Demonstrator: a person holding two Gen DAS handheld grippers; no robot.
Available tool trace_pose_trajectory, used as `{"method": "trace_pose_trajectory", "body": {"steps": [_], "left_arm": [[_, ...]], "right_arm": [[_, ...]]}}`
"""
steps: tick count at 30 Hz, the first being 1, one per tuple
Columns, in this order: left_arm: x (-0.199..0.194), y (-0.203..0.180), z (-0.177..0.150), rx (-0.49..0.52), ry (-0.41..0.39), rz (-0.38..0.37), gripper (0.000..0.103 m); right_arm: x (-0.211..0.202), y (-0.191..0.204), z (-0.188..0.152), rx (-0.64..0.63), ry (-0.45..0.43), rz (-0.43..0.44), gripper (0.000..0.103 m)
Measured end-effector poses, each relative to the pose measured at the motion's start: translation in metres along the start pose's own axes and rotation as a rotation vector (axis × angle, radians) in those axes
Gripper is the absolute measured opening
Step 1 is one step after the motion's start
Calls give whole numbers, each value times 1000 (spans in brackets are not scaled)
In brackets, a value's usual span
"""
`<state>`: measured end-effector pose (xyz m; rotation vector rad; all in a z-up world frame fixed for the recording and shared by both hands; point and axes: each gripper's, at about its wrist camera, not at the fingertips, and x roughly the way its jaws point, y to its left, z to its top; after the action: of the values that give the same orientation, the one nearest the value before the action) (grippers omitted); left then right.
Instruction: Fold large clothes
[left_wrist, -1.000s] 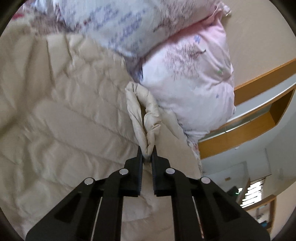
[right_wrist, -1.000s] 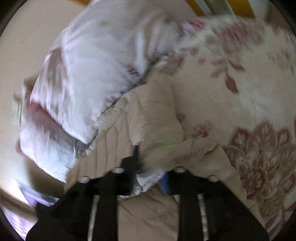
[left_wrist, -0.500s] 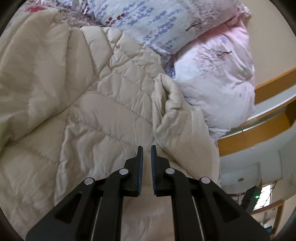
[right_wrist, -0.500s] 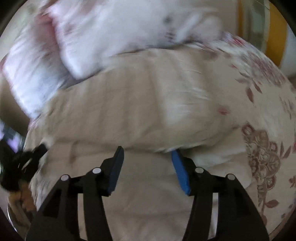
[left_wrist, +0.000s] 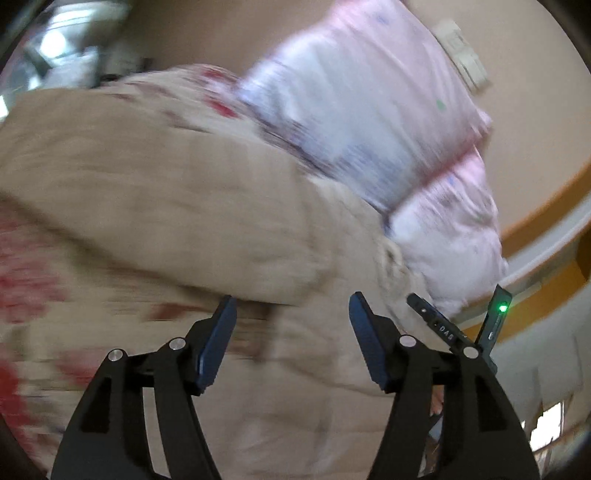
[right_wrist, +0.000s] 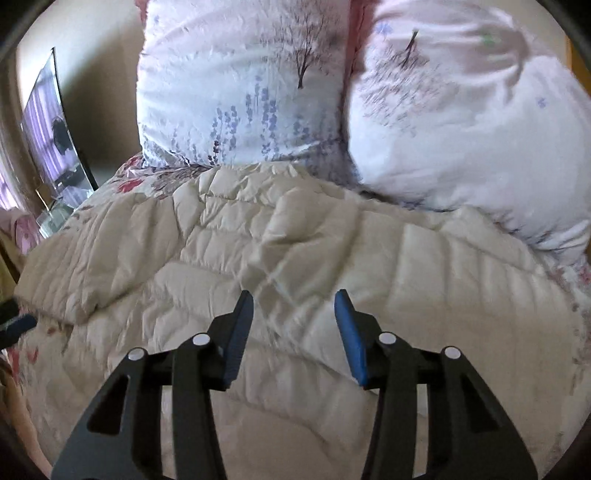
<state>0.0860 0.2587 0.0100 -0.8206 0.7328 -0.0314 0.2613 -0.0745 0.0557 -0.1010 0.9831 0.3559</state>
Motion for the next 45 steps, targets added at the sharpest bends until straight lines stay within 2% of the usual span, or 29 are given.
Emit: {"method": "trace_pose_trajectory", "body": {"steps": [1,3,4,5,8,11,12,17,23,24,25,28,34,38,42,45], "left_arm": [[-5,9,2,-18,-11,8,63],[-18,34,5,-78,-40,39,63],[-24,47,7,-117,-53,50,63],[-27,54,8,-141,-63,53,63],[-34,76,13,-234,-98,49,63],[-37,92,19,-326,-139,32,63],[-38,99,21,-363,-157,23,63],[-42,125,30,-506,-236,10,58],[-47,148,41,-603,-297,-12,41],[-46,151,42,-611,-300,-13,32],[-45,154,43,-620,-302,-17,19],[-44,156,45,-632,-305,-33,7],[-54,108,66,-509,-340,-126,5],[-52,51,83,-392,-338,-233,5],[-32,-17,87,-272,-282,-358,5],[-3,-71,77,-179,-199,-442,5]], "right_arm": [[11,2,1,-1,34,9,47],[45,12,-4,-34,192,15,50],[52,16,-7,-56,214,8,50],[50,19,-8,-77,201,0,50],[32,15,-7,-28,199,79,53],[8,0,-8,59,157,150,69],[1,-3,-9,77,142,164,71],[-23,-18,-11,152,112,218,75],[-39,-23,-15,170,95,241,78],[-42,-23,-16,171,94,241,78],[-43,-24,-17,171,94,242,78],[-52,-27,-21,161,87,235,79],[-73,-45,-23,169,35,198,80],[-83,-58,-26,184,5,185,81],[-87,-74,-33,214,-5,165,81],[-87,-89,-39,252,-9,153,81]]}}
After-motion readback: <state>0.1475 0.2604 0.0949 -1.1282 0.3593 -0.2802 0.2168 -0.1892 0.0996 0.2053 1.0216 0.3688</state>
